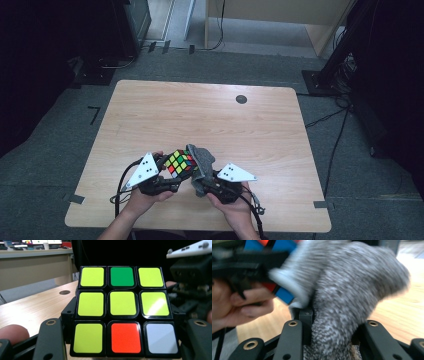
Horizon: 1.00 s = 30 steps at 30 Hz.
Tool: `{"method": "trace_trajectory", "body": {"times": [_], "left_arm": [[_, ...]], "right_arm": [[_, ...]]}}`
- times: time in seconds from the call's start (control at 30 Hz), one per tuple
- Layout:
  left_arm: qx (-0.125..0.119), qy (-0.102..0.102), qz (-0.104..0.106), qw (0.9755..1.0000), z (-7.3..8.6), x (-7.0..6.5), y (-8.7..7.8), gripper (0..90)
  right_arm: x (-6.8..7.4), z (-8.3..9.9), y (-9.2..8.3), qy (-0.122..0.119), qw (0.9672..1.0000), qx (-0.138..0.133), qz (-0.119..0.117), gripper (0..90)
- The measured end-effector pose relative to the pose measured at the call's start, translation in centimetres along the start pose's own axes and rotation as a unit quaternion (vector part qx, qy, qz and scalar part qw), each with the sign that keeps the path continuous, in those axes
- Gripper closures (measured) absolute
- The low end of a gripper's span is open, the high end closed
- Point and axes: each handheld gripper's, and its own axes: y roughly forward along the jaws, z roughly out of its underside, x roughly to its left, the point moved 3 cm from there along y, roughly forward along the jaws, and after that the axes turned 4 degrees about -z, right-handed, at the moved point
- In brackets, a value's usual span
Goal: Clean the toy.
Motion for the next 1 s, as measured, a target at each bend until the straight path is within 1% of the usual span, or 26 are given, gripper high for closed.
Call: {"method": "trace_trajectory", "body": {"times": [0.1, 0.13, 0.2, 0.23, 0.3, 0.33, 0.43, 0.47, 0.53, 0.7, 0.73, 0.77, 0.8, 0.87, 0.9, 1.0], "left_arm": [[-0.003, -0.003, -0.001, 1.0000, 0.0, 0.2, -0.1, 34.1], [-0.003, -0.004, -0.002, 1.0000, -0.1, 0.3, -0.2, 34.1], [-0.003, -0.006, -0.002, 1.0000, 0.0, 0.5, -0.3, 34.1], [-0.003, -0.007, -0.003, 1.0000, 0.0, 0.6, -0.3, 34.1], [-0.003, -0.010, -0.004, 0.9999, 0.1, 0.6, -0.3, 34.1], [-0.002, -0.009, -0.004, 1.0000, 0.2, 0.6, -0.3, 34.1], [0.004, -0.004, -0.003, 1.0000, 0.3, 0.6, -0.2, 34.1], [0.004, -0.005, -0.002, 1.0000, 0.3, 0.5, -0.1, 34.1], [0.006, -0.004, -0.001, 1.0000, 0.3, 0.5, 0.0, 34.1], [0.005, -0.007, -0.003, 1.0000, 0.2, 0.5, -0.1, 34.1], [0.005, -0.007, -0.003, 1.0000, 0.2, 0.5, -0.1, 34.1], [0.004, -0.009, -0.004, 0.9999, 0.3, 0.6, -0.1, 34.1], [0.003, -0.009, -0.004, 0.9999, 0.3, 0.6, -0.1, 34.1], [0.002, -0.013, -0.002, 0.9999, 0.4, 0.7, -0.1, 34.1], [0.003, -0.014, 0.000, 0.9999, 0.4, 0.7, -0.1, 34.1], [0.006, -0.011, 0.001, 0.9999, 0.6, 0.6, 0.0, 34.1]], "right_arm": [[1.0, 0.7, 1.0, -0.023, 0.9992, 0.030, -0.016, 66.0], [1.2, 0.9, 1.3, -0.026, 0.9987, 0.039, -0.022, 65.8], [1.4, 1.0, 1.5, -0.028, 0.9982, 0.045, -0.028, 65.8], [1.3, 0.9, 1.4, -0.028, 0.9982, 0.046, -0.026, 65.8], [1.0, 0.6, 1.1, -0.028, 0.9986, 0.041, -0.016, 65.8], [0.7, 0.3, 0.8, -0.025, 0.9990, 0.035, -0.010, 65.8], [-0.4, -0.5, -0.3, 0.004, 1.0000, 0.000, 0.002, 66.0], [-0.5, -0.6, -0.5, 0.006, 1.0000, -0.004, 0.004, 66.1], [-0.3, -0.4, -0.4, -0.002, 1.0000, 0.002, -0.001, 65.8], [0.8, 0.6, 0.9, -0.010, 0.9992, 0.032, -0.023, 65.5], [0.8, 0.6, 0.9, -0.010, 0.9992, 0.032, -0.023, 65.5], [1.0, 0.8, 1.1, -0.011, 0.9987, 0.040, -0.029, 65.3], [1.0, 0.8, 1.1, -0.011, 0.9986, 0.042, -0.029, 65.2], [0.8, 0.5, 0.9, -0.014, 0.9988, 0.042, -0.023, 65.1], [0.6, 0.3, 0.6, -0.013, 0.9991, 0.037, -0.018, 65.1], [-0.3, -0.5, -0.3, 0.004, 0.9999, 0.010, -0.001, 65.1]]}}
